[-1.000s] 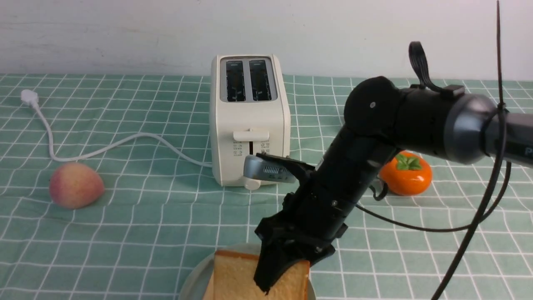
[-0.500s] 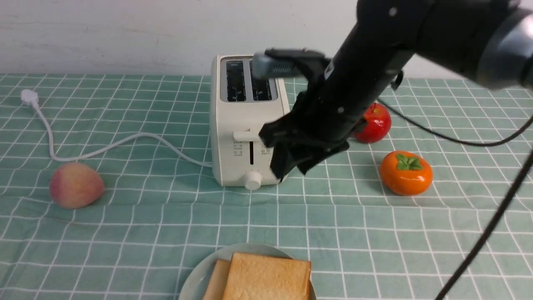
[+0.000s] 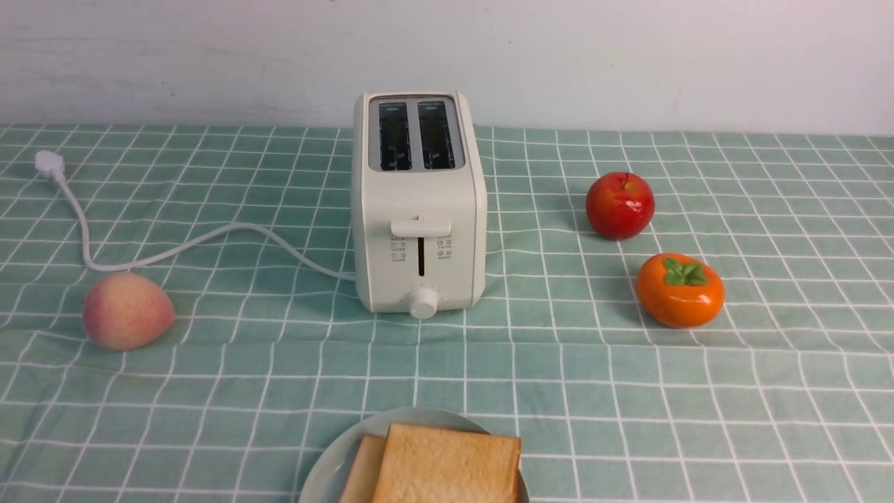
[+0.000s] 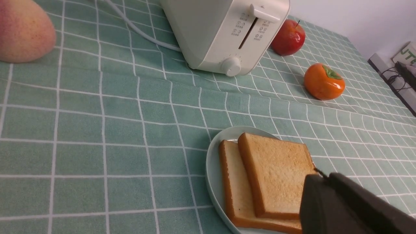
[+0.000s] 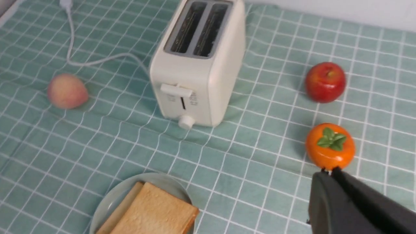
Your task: Take toasted bread from bread machine on blue coffee table place on plate.
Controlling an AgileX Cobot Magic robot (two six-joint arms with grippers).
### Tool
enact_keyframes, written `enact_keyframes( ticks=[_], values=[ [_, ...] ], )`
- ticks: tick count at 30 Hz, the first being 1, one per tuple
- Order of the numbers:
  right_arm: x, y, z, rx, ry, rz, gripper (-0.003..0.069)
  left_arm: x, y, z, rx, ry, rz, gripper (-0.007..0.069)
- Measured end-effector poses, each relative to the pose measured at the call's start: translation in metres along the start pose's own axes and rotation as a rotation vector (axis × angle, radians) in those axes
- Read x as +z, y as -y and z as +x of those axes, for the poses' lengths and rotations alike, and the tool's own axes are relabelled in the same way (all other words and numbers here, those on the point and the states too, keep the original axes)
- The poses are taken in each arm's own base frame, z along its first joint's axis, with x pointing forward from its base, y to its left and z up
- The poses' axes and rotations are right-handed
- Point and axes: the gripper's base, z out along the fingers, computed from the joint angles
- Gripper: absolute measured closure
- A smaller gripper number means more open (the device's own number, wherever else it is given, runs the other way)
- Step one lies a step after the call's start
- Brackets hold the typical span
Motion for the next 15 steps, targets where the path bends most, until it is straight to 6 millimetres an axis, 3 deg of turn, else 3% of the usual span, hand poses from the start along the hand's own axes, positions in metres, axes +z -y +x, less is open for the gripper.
enact_keyframes(
  ticks=[2,3,6,9,10,12,15],
  values=[
    [-0.017,0.009,0.031,0.010,0.102,0.001,0.0669,0.000,0.000,0.000,0.000,0.000,0.000,0.0627],
    [-0.019,0.010,0.035,0.010,0.112,0.000,0.0669,0.000,0.000,0.000,0.000,0.000,0.000,0.0627],
    [-0.027,0.024,0.106,-0.004,0.344,-0.022,0.0667,0.000,0.000,0.000,0.000,0.000,0.000,0.0625],
    [-0.023,0.032,0.152,0.022,0.494,-0.047,0.0666,0.000,0.000,0.000,0.000,0.000,0.000,0.0624],
    [-0.019,0.032,0.155,0.021,0.479,-0.045,0.0666,0.000,0.000,0.000,0.000,0.000,0.000,0.0624],
    [-0.013,0.037,0.185,0.045,0.579,-0.071,0.0664,0.000,0.000,0.000,0.000,0.000,0.000,0.0624],
    [-0.014,0.039,0.204,0.040,0.698,-0.102,0.0662,0.000,0.000,0.000,0.000,0.005,0.003,0.0624]
  ],
)
